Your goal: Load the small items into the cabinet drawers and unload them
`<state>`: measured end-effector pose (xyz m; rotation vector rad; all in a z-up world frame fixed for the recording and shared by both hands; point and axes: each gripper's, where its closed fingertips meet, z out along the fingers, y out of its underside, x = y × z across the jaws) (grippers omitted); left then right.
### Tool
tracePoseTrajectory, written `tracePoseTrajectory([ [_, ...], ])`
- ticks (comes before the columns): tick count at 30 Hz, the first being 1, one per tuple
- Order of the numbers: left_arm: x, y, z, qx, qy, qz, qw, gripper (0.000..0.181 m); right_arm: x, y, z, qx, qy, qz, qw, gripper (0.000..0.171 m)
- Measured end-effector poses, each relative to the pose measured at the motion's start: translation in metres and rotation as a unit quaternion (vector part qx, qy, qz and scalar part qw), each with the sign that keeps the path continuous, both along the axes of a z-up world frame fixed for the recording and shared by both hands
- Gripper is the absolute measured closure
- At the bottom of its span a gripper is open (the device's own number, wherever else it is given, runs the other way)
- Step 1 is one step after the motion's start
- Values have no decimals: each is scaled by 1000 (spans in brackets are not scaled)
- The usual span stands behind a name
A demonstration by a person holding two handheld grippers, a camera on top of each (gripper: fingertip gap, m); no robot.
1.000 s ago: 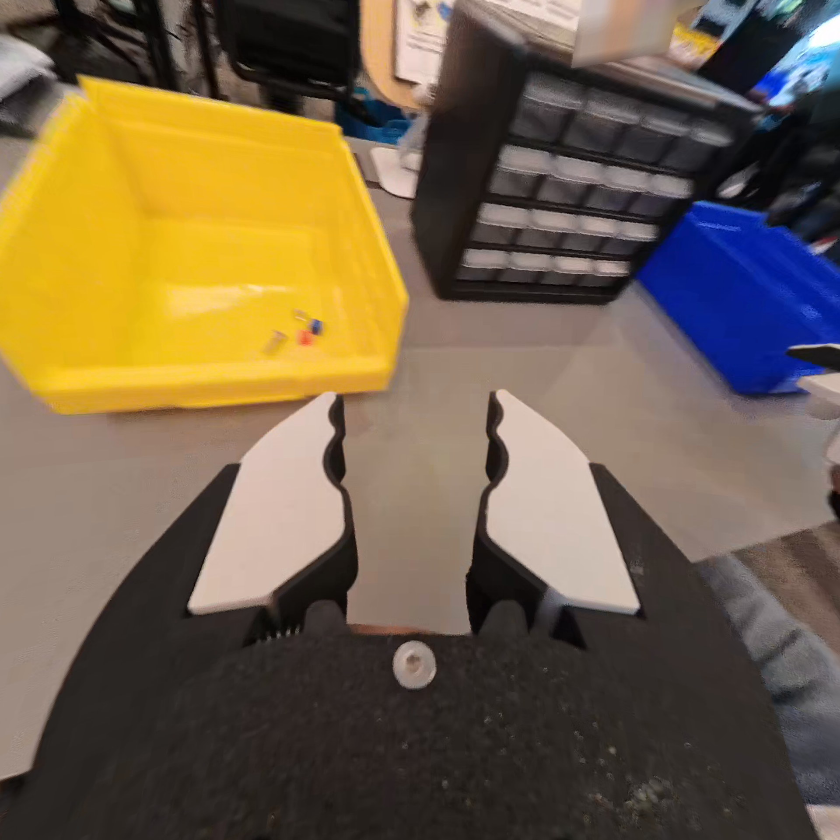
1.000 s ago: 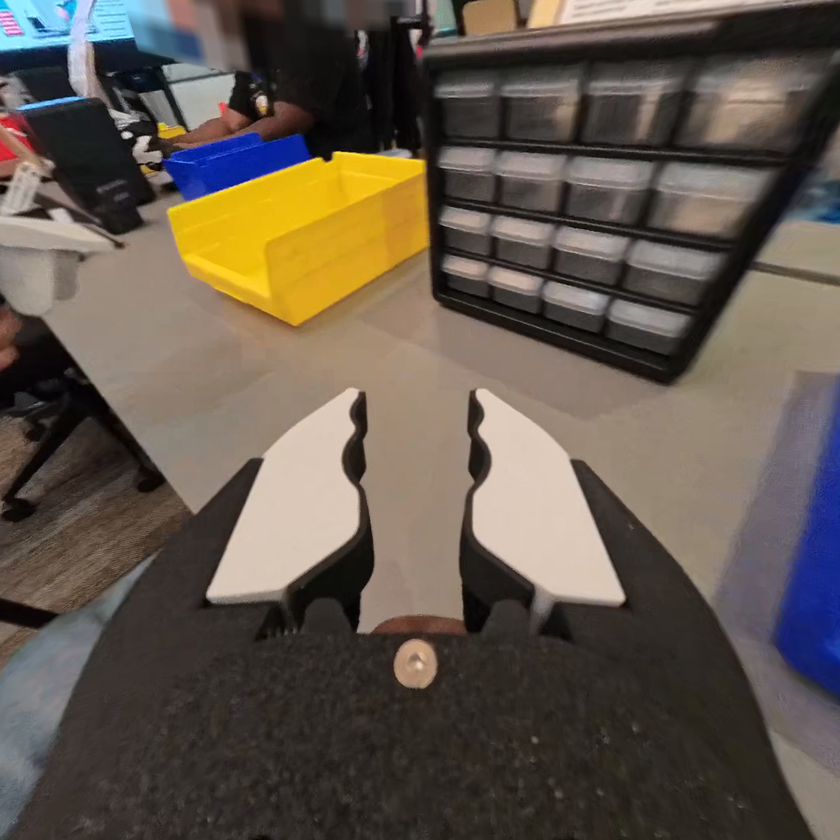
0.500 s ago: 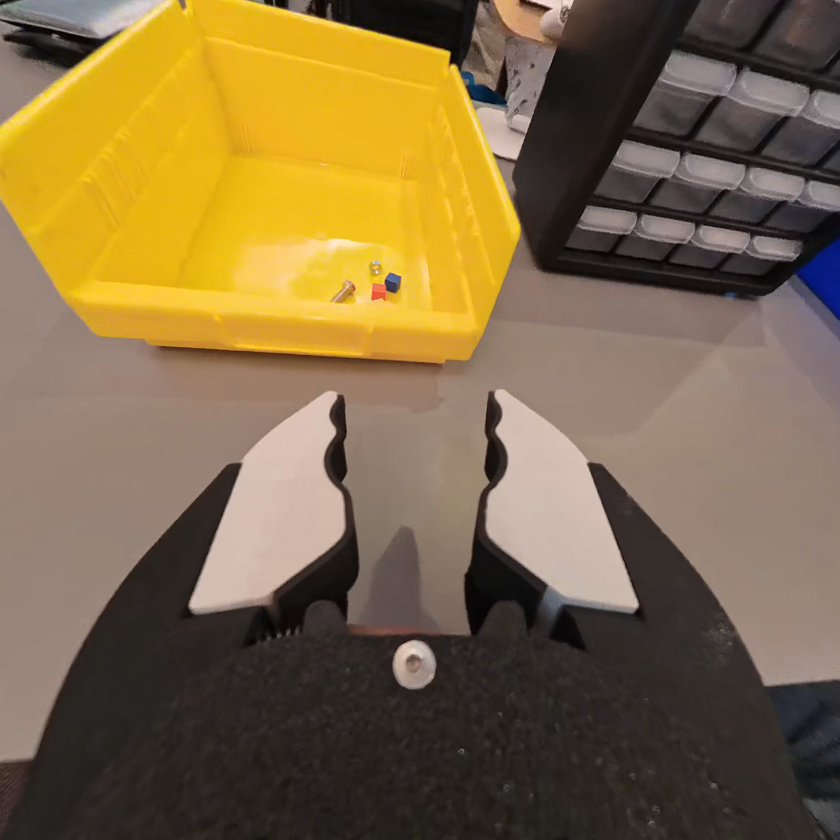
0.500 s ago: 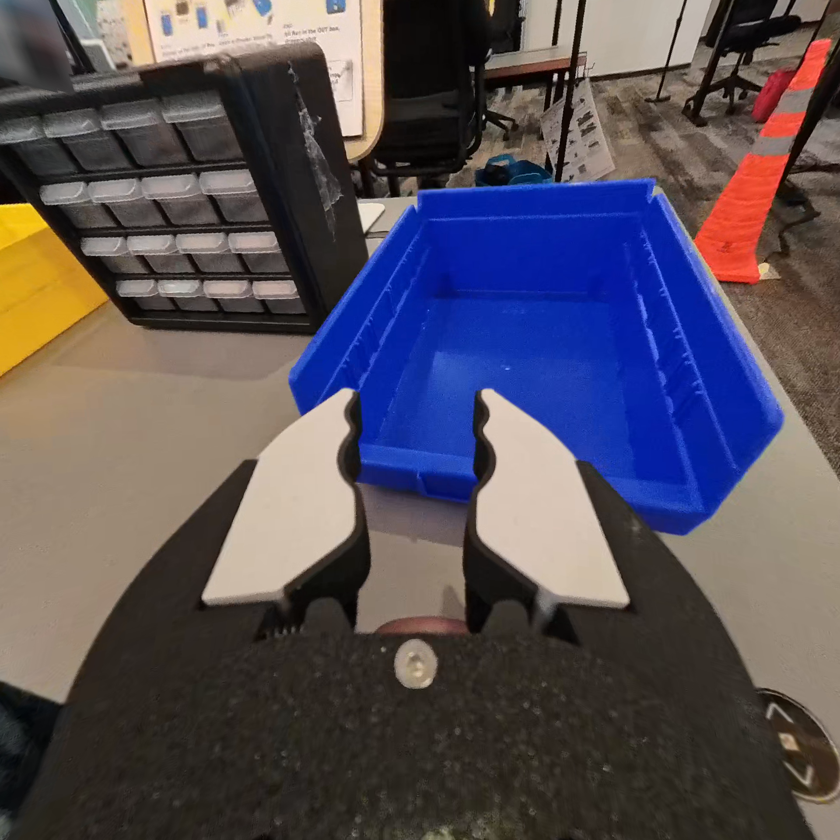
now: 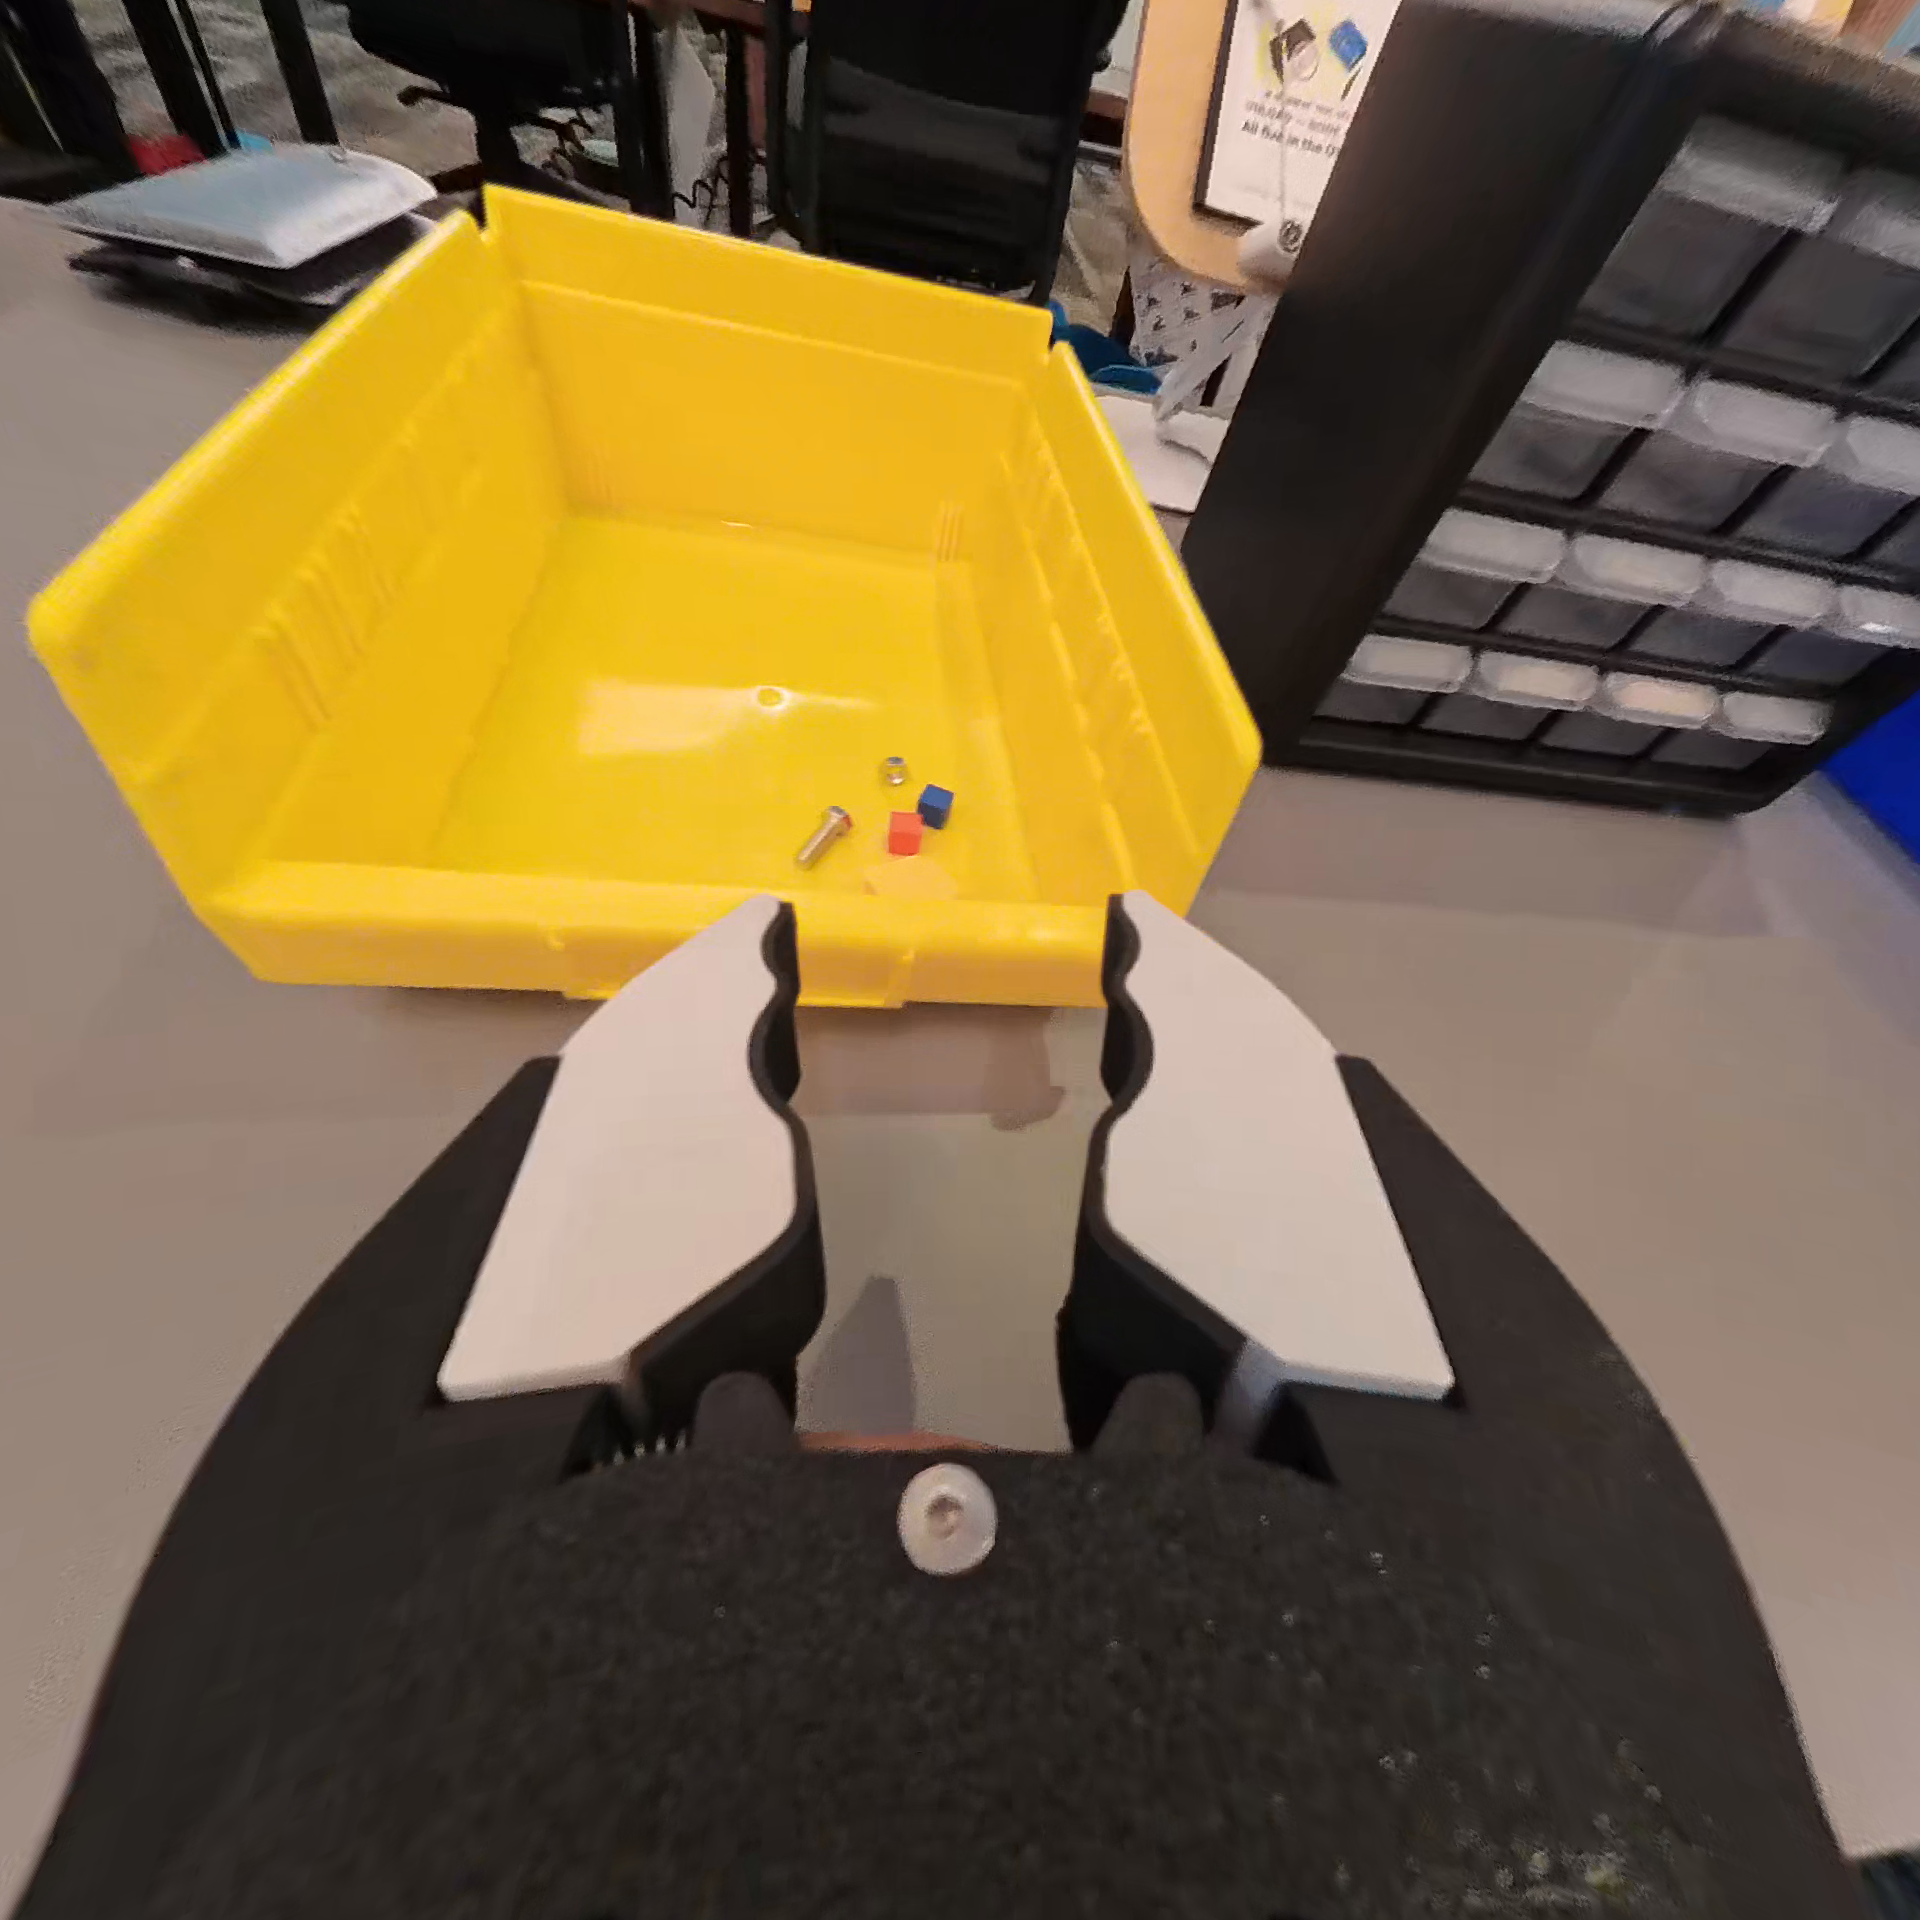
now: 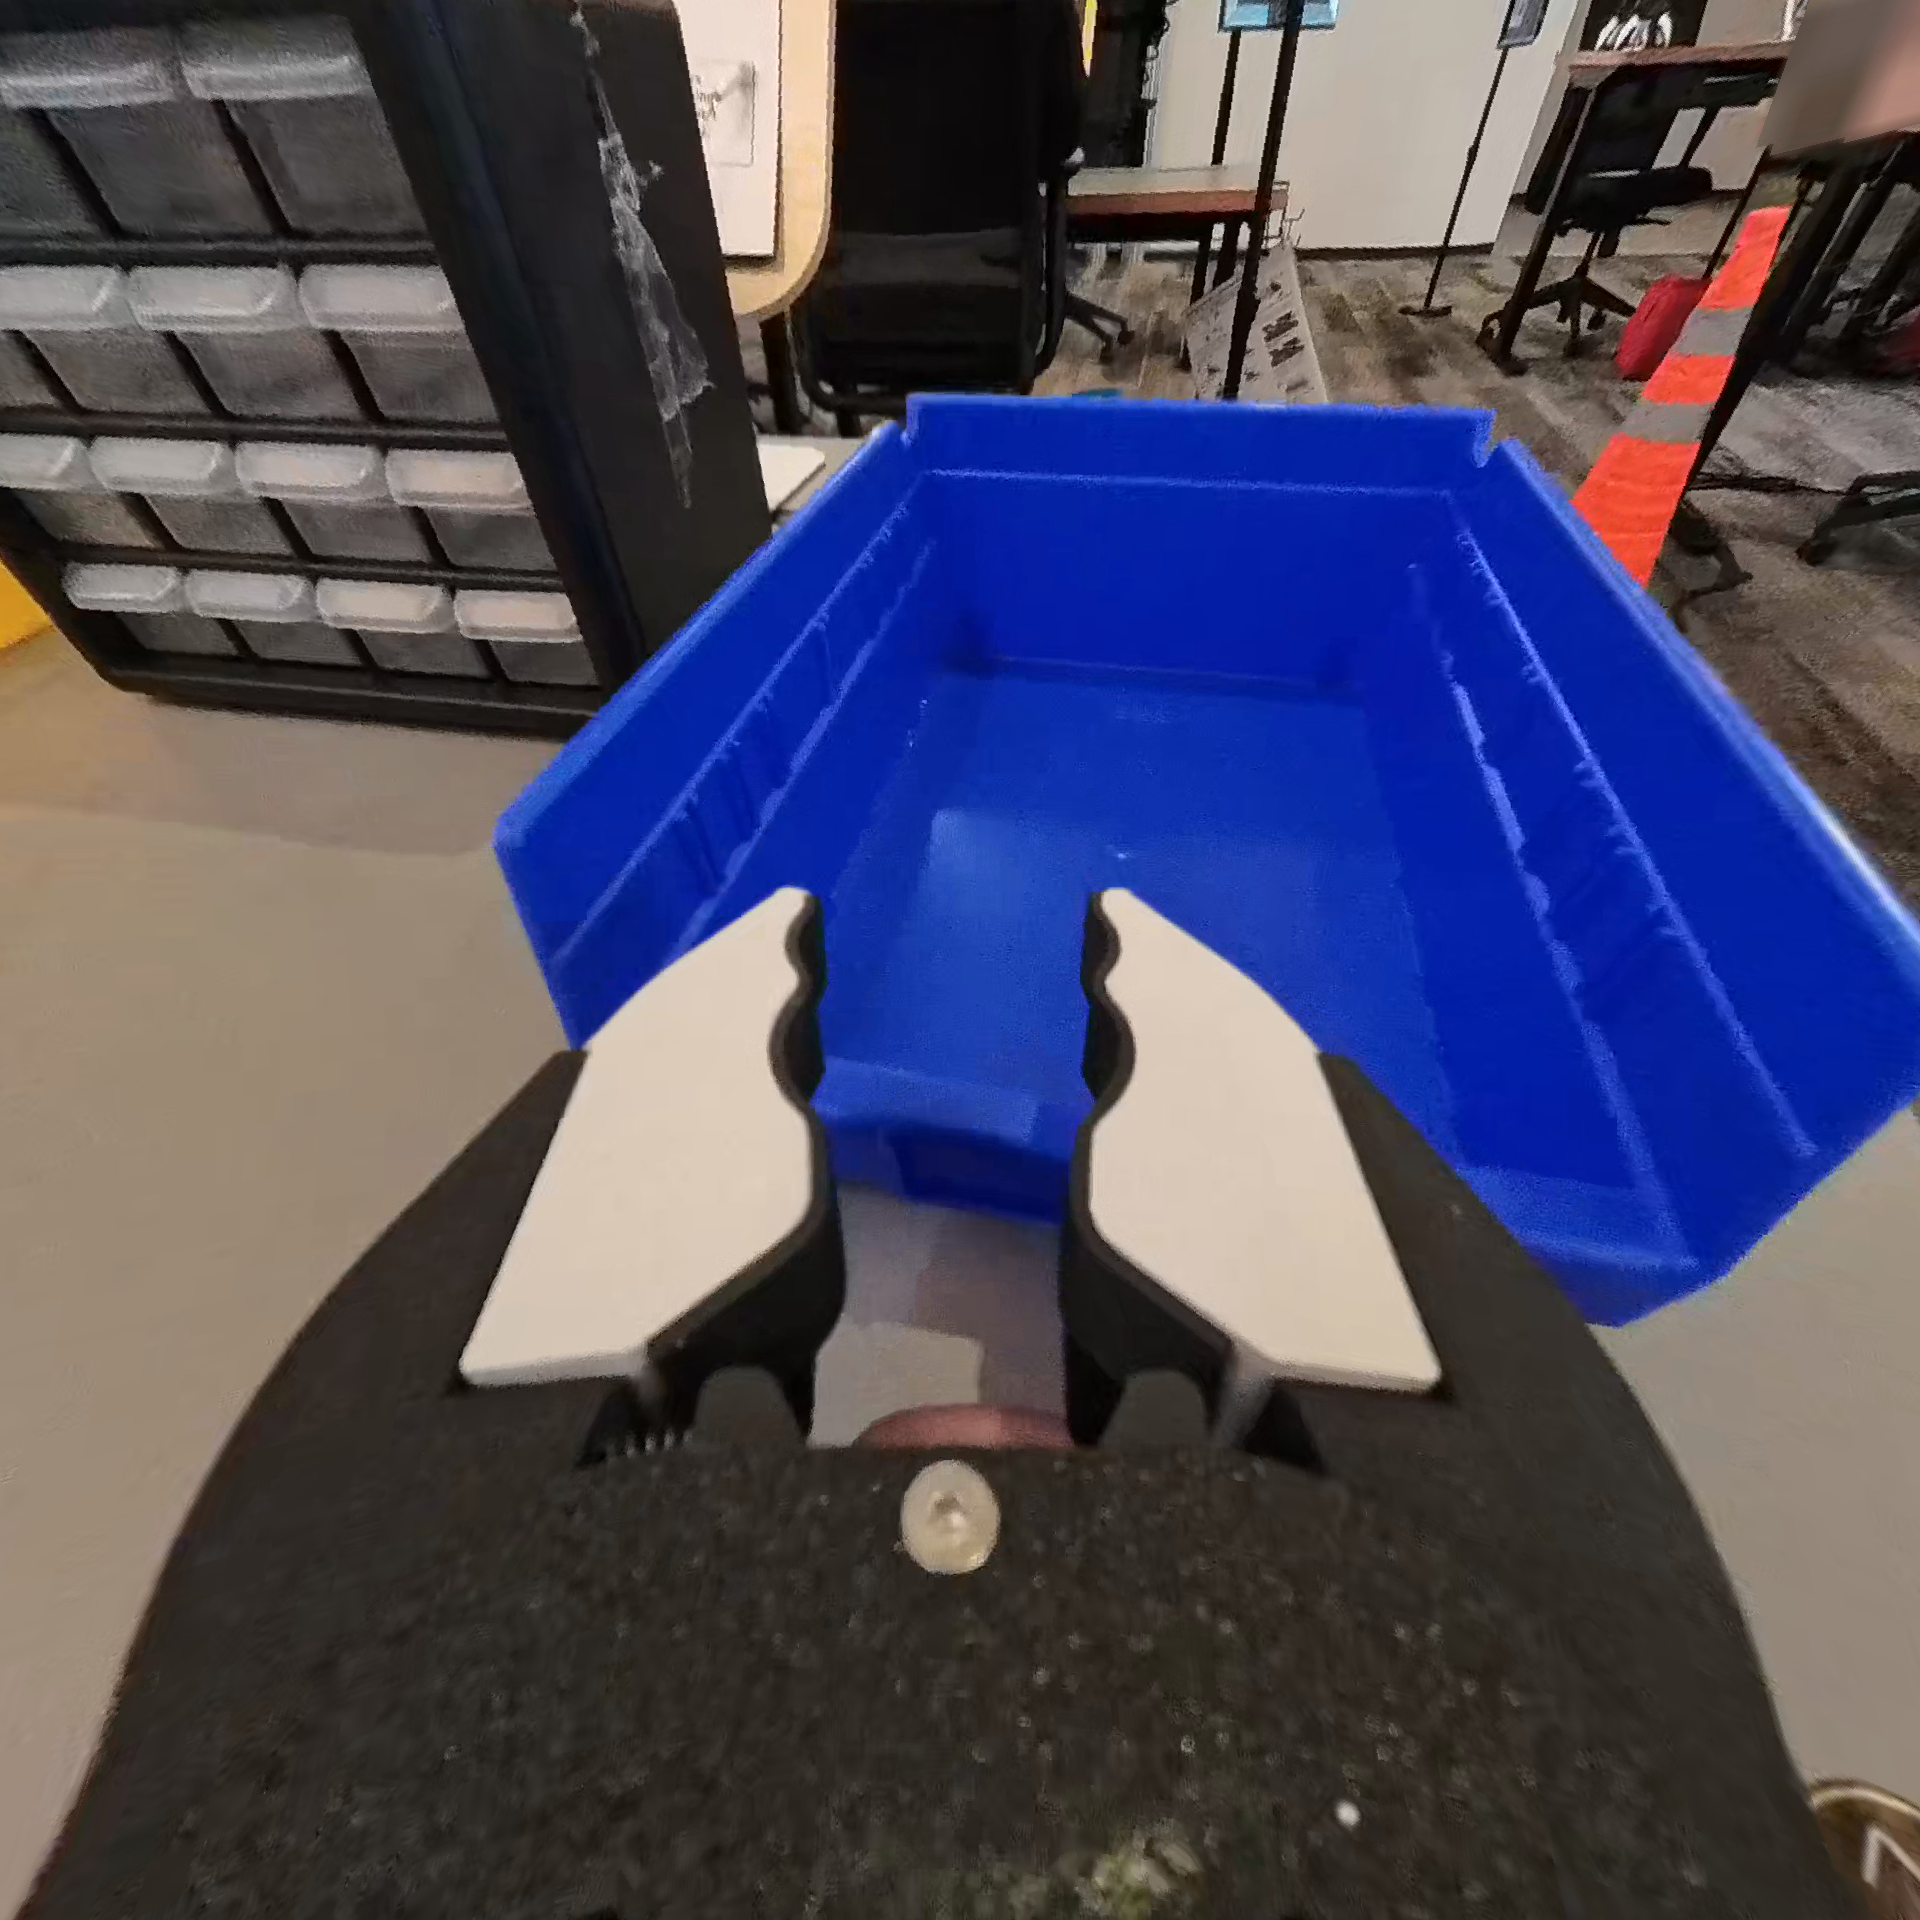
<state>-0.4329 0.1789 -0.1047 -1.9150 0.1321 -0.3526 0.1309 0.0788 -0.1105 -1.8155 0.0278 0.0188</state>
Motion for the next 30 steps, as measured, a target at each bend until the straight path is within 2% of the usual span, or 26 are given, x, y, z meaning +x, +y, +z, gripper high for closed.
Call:
tracePoseTrajectory([
  [5, 4, -17, -11, -12, -17, 29, 999, 127, 1, -10, 4, 13, 13, 2, 1000, 125],
  [9, 25, -13, -4, -8, -49, -15, 999, 127, -13, -21, 2, 12, 42, 31, 999, 124],
  [12, 37, -10, -8, -8, -6, -36, 999, 125, -15, -29, 2, 16, 31, 35, 999, 125],
  [15, 46, -15, -12, -2, 29, -50, 998, 125, -13, -24, 10, 28, 22, 32, 999, 126],
  [18, 54, -28, -17, -12, 11, -73, 997, 124, -19, -14, 13, 33, 41, 48, 997, 126],
  [22, 55, -42, -13, -6, -3, -94, 996, 119, -31, -11, 12, 27, 24, 61, 997, 126],
  [30, 51, -41, -8, -11, -31, -91, 995, 123, -47, -15, 8, 22, 12, 80, 996, 125],
])
